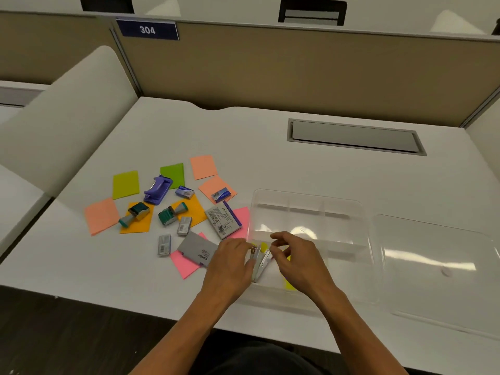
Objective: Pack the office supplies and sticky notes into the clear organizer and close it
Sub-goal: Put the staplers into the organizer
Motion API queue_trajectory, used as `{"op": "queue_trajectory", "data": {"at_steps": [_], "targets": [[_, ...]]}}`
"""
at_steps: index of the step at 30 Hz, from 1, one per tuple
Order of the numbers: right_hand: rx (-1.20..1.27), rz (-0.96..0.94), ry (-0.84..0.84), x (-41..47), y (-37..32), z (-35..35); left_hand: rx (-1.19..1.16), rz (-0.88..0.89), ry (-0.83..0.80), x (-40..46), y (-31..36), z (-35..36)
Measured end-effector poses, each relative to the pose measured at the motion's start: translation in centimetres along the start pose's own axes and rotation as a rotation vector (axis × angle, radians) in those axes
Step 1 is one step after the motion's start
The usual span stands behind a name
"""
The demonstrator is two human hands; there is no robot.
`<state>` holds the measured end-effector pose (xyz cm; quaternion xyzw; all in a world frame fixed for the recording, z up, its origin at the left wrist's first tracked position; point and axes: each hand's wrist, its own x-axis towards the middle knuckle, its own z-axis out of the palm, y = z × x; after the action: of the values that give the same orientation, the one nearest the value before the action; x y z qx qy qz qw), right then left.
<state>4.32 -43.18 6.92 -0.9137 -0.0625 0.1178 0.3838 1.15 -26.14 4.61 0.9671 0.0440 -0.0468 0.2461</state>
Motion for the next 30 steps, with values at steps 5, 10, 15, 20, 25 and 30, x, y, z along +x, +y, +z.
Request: {"op": "queue_trajectory", "data": {"at_steps": [5,10,15,20,25,30], "targets": [[-0.031,-0.059,-0.078,1.1,-2.9,3.0,0.02,-0.102,0.028,-0.1,-4.4,-2.0],[-0.07,-0.101,-0.147,2.4,-5.6,5.6,0.003,-0.204,0.034,0.1,-8.0,-4.2],[-0.124,-0.148,-0.225,4.1,-8.0,8.5,-0.045,-0.222,0.015,0.1,-11.6,-6.3],[-0.168,-0.174,-0.304,6.6,-10.2,12.0,-0.01,-0.255,-0.031,1.1,-15.5,-6.9],[-0.229,-0.164,-0.335,9.2,-12.0,15.5,0.058,-0.233,-0.089,2.3,-18.7,-6.5],[-0.347,-0.191,-0.323,11.0,-13.1,18.3,0.102,-0.159,-0.122,3.2,-20.6,-5.9]]}}
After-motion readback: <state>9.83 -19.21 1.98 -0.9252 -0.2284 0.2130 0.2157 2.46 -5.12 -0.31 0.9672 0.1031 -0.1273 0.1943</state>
